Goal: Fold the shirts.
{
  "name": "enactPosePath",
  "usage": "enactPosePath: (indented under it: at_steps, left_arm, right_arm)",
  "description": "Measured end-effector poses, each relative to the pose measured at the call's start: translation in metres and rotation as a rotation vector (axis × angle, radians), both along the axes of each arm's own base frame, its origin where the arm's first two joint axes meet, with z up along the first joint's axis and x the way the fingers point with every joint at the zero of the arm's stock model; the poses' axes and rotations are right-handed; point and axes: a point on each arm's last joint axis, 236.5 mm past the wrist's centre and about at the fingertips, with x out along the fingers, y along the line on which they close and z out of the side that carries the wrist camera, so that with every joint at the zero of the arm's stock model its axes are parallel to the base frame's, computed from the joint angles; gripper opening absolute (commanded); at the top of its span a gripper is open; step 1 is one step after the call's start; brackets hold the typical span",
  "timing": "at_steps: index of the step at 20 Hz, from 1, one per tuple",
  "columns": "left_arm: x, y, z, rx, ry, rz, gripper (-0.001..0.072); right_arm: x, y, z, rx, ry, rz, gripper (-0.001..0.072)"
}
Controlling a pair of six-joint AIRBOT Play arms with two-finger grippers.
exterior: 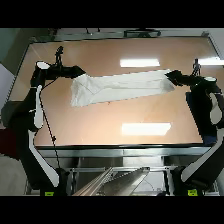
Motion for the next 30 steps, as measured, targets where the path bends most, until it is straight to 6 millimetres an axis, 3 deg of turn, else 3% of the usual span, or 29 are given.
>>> enactPosePath:
  at_steps: [4, 7, 8, 9, 10, 14, 17, 18, 19, 20, 21, 22, 26, 30]
  left_arm:
    - [-0.028, 0.013, 0.016, -0.027, 0.081, -0.058, 0.0283]
    - [-0.056, 0.011, 0.022, -0.048, 0.171, -0.127, 0.0283]
    - [-0.063, 0.008, 0.023, -0.052, 0.192, -0.148, 0.0225]
    - [-0.07, 0.003, 0.023, -0.054, 0.215, -0.17, 0.0052]
    - [-0.076, -0.002, 0.024, -0.056, 0.229, -0.191, -0.0001]
    - [-0.092, -0.03, 0.025, -0.056, 0.26, -0.264, -0.0002]
    - [-0.099, -0.051, 0.026, -0.052, 0.263, -0.305, -0.0002]
    - [-0.1, -0.058, 0.026, -0.05, 0.261, -0.315, -0.0002]
    - [-0.101, -0.064, 0.026, -0.048, 0.258, -0.323, -0.0002]
    - [-0.102, -0.07, 0.026, -0.046, 0.254, -0.33, -0.0002]
    - [-0.102, -0.076, 0.026, -0.045, 0.248, -0.335, -0.0002]
    - [-0.102, -0.081, 0.026, -0.043, 0.242, -0.338, -0.0002]
    - [-0.096, -0.107, 0.025, -0.035, 0.2, -0.335, 0.0027]
    - [-0.098, -0.154, 0.01, -0.042, 0.215, -0.328, 0.0012]
  right_arm:
    - [0.006, -0.033, 0.006, -0.154, 0.053, -0.02, 0.0644]
    - [0.006, -0.045, 0.002, -0.222, 0.092, -0.013, 0.0644]
    - [0.005, -0.047, -0.002, -0.233, 0.106, -0.003, 0.0644]
    - [0.005, -0.047, -0.006, -0.234, 0.122, 0.006, 0.0644]
    - [0.003, -0.047, -0.012, -0.232, 0.141, 0.015, 0.0644]
    - [-0.002, -0.039, -0.032, -0.197, 0.192, 0.05, 0.0641]
    - [-0.006, -0.02, -0.039, -0.127, 0.211, 0.091, 0.0627]
    - [-0.008, -0.012, -0.04, -0.107, 0.218, 0.111, 0.056]
    - [-0.013, -0.005, -0.043, -0.093, 0.231, 0.139, 0.0368]
    - [-0.018, 0.003, -0.045, -0.079, 0.244, 0.168, 0.0255]
    - [-0.022, 0.008, -0.047, -0.07, 0.255, 0.193, 0.0073]
    - [-0.027, 0.011, -0.049, -0.073, 0.263, 0.216, 0.0017]
    - [-0.03, 0.028, -0.031, 0.011, 0.24, 0.259, 0.0016]
    - [-0.033, 0.046, 0.031, 0.096, 0.149, 0.313, 0.0016]
